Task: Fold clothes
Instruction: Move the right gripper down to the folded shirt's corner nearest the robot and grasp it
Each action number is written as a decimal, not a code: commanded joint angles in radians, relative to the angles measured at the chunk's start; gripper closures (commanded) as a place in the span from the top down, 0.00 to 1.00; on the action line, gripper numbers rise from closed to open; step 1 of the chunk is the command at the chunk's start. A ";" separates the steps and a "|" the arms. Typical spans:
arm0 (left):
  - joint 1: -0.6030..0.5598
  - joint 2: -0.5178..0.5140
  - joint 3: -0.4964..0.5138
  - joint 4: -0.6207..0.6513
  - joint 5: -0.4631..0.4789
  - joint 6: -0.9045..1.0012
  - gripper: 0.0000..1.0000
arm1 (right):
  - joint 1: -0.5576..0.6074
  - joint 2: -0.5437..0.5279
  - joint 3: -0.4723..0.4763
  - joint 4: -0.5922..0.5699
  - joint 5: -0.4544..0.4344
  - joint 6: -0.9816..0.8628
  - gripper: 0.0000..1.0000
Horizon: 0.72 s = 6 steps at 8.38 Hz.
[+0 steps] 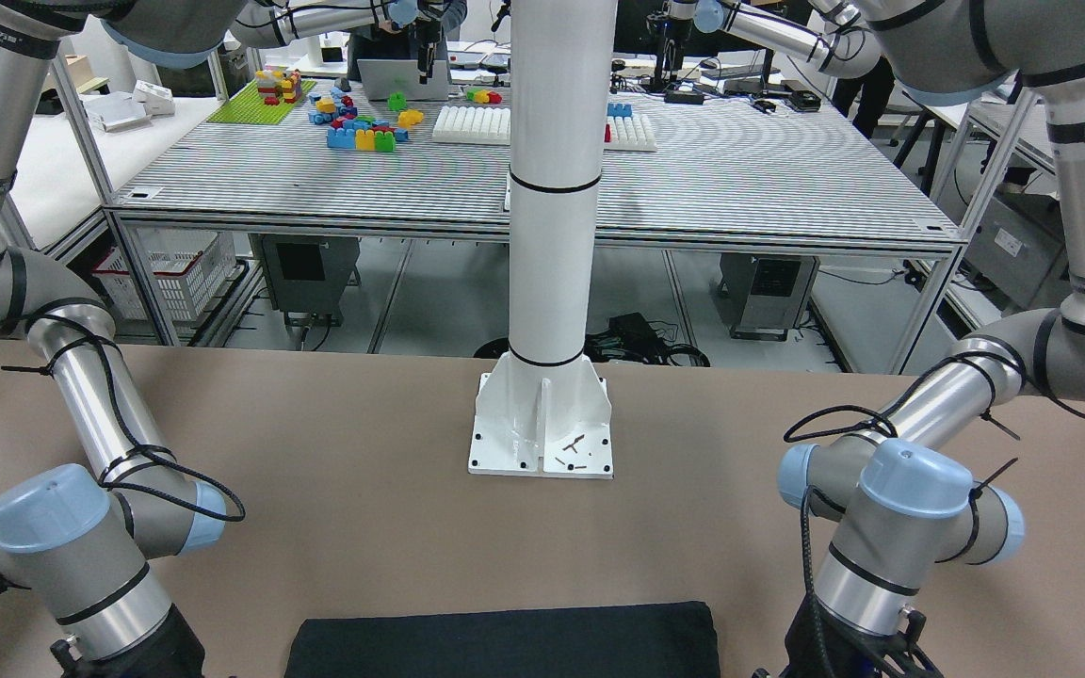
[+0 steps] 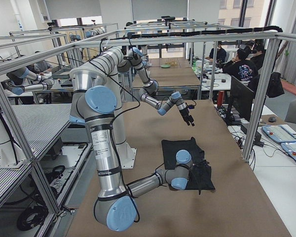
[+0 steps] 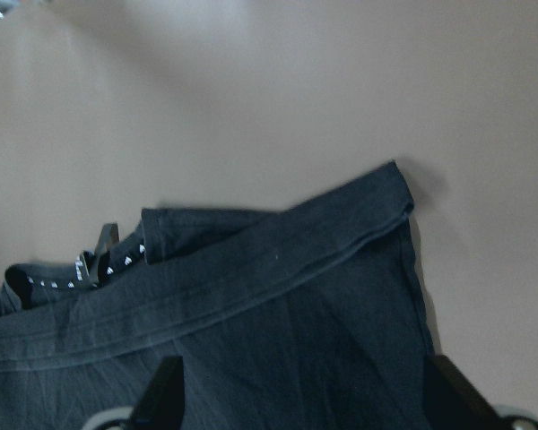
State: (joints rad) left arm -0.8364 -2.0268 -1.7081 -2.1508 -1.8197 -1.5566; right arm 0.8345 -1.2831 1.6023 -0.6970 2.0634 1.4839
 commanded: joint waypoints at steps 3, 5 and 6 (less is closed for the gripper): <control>0.000 0.026 -0.031 0.005 0.031 -0.004 1.00 | -0.142 -0.065 0.036 -0.003 -0.069 0.107 0.94; 0.002 0.030 -0.031 0.003 0.033 -0.002 1.00 | -0.176 -0.079 0.037 -0.001 -0.094 0.107 0.94; 0.002 0.030 -0.030 0.003 0.033 -0.002 1.00 | -0.184 -0.105 0.042 0.004 -0.097 0.107 0.94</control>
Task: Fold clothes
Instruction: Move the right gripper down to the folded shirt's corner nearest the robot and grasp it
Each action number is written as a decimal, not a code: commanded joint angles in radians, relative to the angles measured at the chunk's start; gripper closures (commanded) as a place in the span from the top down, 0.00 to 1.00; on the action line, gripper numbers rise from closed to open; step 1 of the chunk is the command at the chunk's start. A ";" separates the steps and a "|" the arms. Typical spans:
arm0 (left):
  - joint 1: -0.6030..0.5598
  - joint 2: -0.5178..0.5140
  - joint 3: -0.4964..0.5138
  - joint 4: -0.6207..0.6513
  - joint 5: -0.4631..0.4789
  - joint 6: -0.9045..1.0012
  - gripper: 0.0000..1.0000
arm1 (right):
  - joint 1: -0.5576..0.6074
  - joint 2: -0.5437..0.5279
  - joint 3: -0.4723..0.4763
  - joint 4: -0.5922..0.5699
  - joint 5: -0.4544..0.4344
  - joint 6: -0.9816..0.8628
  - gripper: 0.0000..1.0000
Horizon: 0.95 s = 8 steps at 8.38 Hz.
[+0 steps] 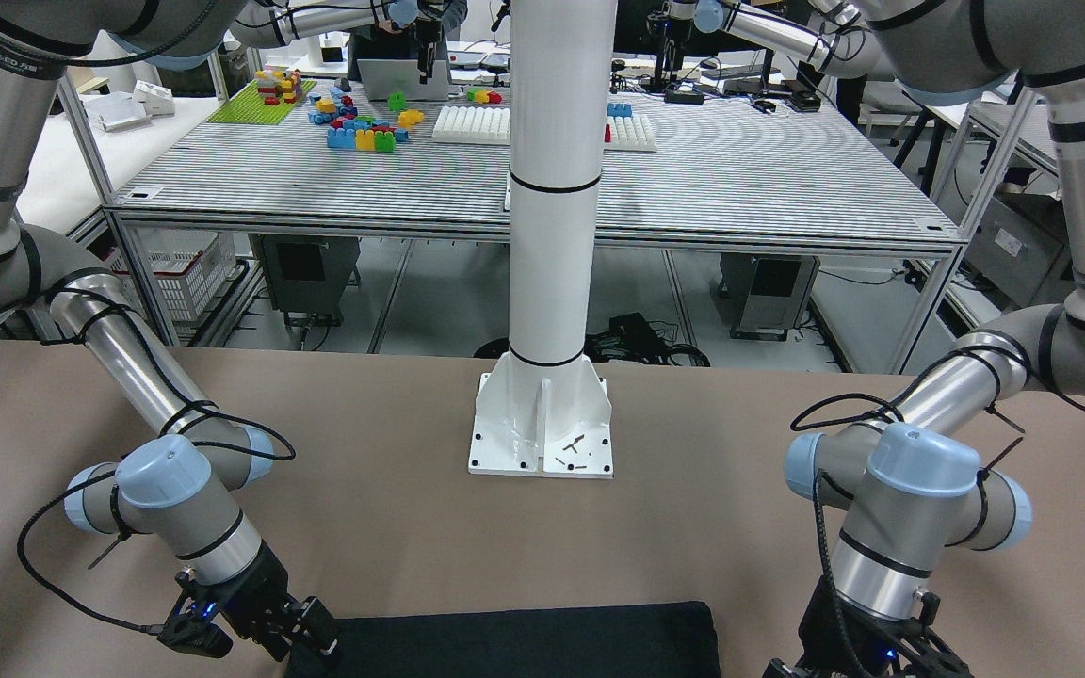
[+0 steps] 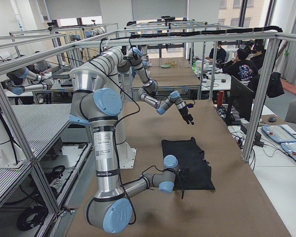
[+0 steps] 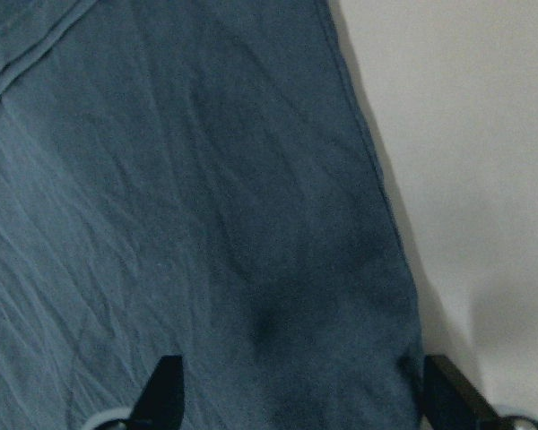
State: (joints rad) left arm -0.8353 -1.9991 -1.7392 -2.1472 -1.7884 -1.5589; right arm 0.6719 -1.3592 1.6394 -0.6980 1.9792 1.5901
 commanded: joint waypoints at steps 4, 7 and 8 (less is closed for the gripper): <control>0.008 0.002 0.003 0.000 0.032 0.000 1.00 | -0.035 -0.054 0.011 0.012 -0.014 0.001 0.94; 0.009 0.002 0.009 -0.002 0.032 0.002 1.00 | -0.058 -0.049 0.008 0.012 -0.026 -0.007 0.15; 0.009 0.003 0.010 0.000 0.032 0.002 1.00 | -0.061 -0.044 0.011 0.012 -0.025 -0.007 0.00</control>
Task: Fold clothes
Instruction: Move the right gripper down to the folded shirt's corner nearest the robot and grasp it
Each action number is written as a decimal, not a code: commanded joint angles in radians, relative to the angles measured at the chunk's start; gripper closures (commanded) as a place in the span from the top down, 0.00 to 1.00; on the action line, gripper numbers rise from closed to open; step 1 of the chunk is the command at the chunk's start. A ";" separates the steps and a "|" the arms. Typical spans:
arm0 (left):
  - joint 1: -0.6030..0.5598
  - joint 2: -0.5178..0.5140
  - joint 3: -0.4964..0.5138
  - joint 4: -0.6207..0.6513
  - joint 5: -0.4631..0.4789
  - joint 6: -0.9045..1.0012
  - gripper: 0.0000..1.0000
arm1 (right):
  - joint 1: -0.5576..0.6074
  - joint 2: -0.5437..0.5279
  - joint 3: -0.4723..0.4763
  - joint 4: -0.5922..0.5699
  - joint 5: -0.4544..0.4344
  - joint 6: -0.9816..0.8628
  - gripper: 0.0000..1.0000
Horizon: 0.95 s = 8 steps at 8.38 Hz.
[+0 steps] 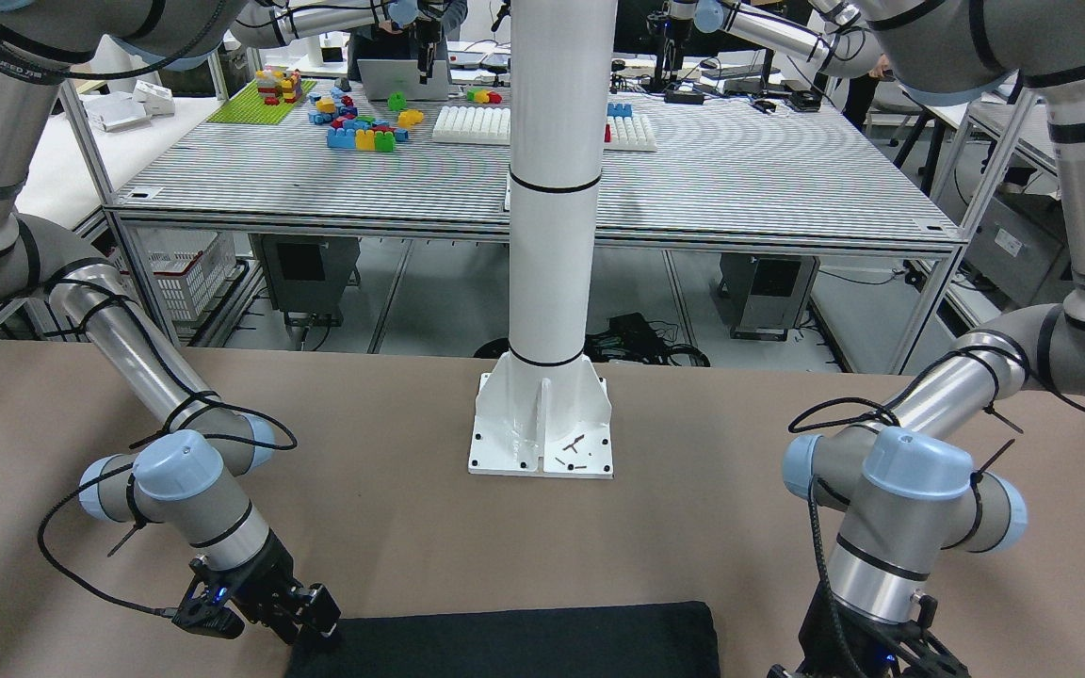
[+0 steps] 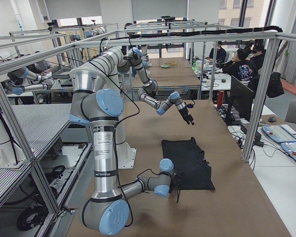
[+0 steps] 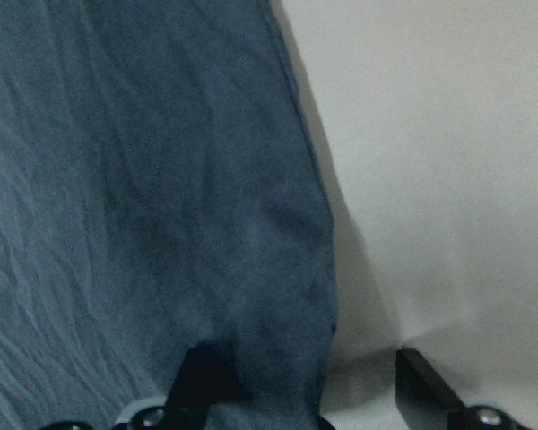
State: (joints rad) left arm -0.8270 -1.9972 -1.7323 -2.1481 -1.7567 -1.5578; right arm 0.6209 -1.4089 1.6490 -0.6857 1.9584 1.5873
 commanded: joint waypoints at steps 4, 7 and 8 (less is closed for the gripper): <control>0.000 0.001 0.005 0.001 0.000 0.007 1.00 | -0.007 0.001 0.043 -0.014 0.019 0.003 0.00; 0.000 0.000 0.004 0.001 0.035 0.008 1.00 | -0.087 -0.019 0.182 -0.056 0.094 0.019 0.00; -0.001 0.001 0.004 0.001 0.037 0.009 1.00 | -0.139 -0.022 0.243 -0.073 0.099 0.075 0.00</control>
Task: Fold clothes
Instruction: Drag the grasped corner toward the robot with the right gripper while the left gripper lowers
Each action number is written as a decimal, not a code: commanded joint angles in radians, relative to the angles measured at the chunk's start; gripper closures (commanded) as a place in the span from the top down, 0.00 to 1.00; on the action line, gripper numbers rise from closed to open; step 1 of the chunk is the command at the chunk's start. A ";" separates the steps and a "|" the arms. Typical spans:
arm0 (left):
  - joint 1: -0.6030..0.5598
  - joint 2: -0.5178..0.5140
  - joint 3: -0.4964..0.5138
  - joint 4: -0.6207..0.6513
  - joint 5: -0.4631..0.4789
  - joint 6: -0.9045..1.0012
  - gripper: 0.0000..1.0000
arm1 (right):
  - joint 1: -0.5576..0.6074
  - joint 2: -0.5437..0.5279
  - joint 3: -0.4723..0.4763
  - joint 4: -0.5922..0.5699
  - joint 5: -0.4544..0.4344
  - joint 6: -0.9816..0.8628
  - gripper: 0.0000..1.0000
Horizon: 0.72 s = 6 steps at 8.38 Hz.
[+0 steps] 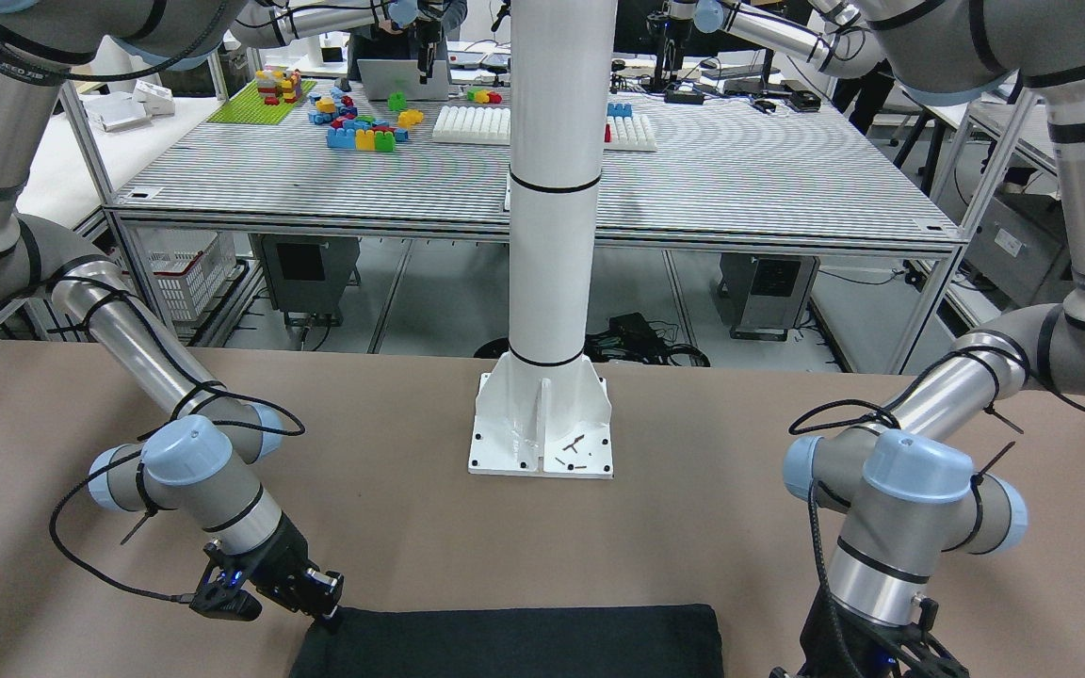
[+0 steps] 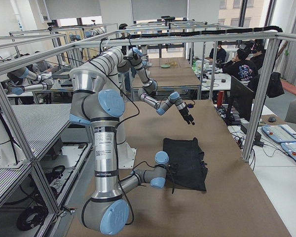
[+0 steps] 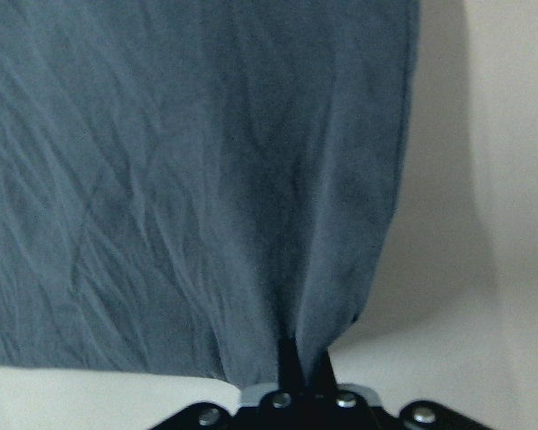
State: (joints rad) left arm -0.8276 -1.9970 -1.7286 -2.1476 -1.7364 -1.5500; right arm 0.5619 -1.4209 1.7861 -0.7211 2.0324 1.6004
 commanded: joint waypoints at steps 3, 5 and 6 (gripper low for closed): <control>0.001 0.027 -0.002 -0.004 0.018 0.001 1.00 | -0.232 -0.007 0.194 -0.052 0.014 0.128 0.00; 0.001 0.029 -0.002 -0.006 0.024 0.001 1.00 | -0.275 0.000 0.196 -0.052 0.008 0.128 0.01; 0.001 0.027 -0.003 -0.006 0.024 0.001 1.00 | -0.278 0.002 0.197 -0.052 0.009 0.128 0.83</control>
State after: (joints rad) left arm -0.8269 -1.9706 -1.7304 -2.1525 -1.7133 -1.5493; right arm 0.3076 -1.4232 1.9780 -0.7723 2.0431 1.7271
